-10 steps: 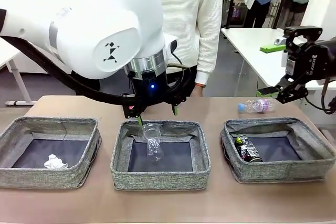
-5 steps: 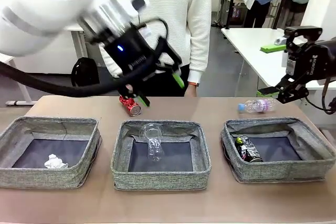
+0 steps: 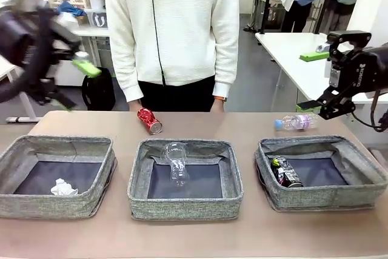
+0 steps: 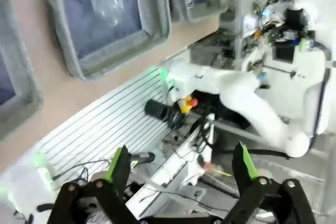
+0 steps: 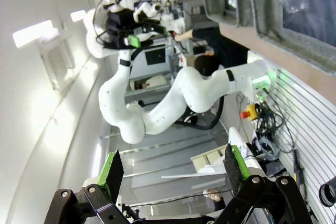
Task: Sort the waste into the appropriate baskets.
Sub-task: Place the picked waste into the Fabric basket indicated by the person, then pick up the waste item pointed out by the person.
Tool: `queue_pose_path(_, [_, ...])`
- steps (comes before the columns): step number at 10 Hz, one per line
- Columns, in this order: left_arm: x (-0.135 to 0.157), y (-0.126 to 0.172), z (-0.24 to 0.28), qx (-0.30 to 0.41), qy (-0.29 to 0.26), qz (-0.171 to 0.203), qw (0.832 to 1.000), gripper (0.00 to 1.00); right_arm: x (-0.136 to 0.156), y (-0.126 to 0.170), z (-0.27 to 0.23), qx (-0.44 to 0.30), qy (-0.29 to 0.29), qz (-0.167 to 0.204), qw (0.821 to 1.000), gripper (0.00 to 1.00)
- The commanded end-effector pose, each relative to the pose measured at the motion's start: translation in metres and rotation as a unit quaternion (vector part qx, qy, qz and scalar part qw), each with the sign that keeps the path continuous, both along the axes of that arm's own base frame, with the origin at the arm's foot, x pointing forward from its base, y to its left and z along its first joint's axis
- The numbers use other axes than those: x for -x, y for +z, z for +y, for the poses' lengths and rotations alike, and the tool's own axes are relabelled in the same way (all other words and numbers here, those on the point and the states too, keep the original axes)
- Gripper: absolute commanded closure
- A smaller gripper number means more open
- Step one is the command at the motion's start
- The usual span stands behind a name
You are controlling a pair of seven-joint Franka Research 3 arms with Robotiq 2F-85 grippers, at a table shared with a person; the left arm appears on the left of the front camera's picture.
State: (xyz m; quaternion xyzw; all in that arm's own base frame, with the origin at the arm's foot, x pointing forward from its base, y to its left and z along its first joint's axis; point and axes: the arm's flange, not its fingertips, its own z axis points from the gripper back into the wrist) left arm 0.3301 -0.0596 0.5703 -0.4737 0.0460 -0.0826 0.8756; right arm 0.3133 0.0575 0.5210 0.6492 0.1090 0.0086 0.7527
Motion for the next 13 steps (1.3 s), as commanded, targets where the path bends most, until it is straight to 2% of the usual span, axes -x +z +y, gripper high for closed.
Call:
queue_pose_path(1, [0.008, -0.024, 0.051, 0.121, 0.097, -0.016, 0.988, 0.0, 0.0, 0.002, 0.001, -0.011, -0.001, -0.002, 1.0, 0.0])
queue_pose_path(2, [0.018, -0.035, 0.069, 0.166, 0.131, -0.026, 0.977, 0.0, 0.0, 0.002, 0.001, -0.011, -0.001, -0.002, 1.0, 0.0])
queue_pose_path(3, [0.024, -0.045, 0.075, 0.19, 0.155, -0.004, 0.969, 0.0, 0.0, 0.002, 0.001, -0.011, -0.001, -0.002, 1.0, 0.0])
queue_pose_path(4, [0.005, -0.023, 0.074, 0.106, 0.099, -0.004, 0.989, 0.0, 0.0, 0.002, 0.001, -0.011, -0.001, -0.002, 1.0, 0.0])
queue_pose_path(13, [0.005, -0.023, 0.074, 0.106, 0.099, -0.004, 0.989, 0.0, 0.0, 0.002, 0.001, -0.011, -0.001, -0.002, 1.0, 0.0])
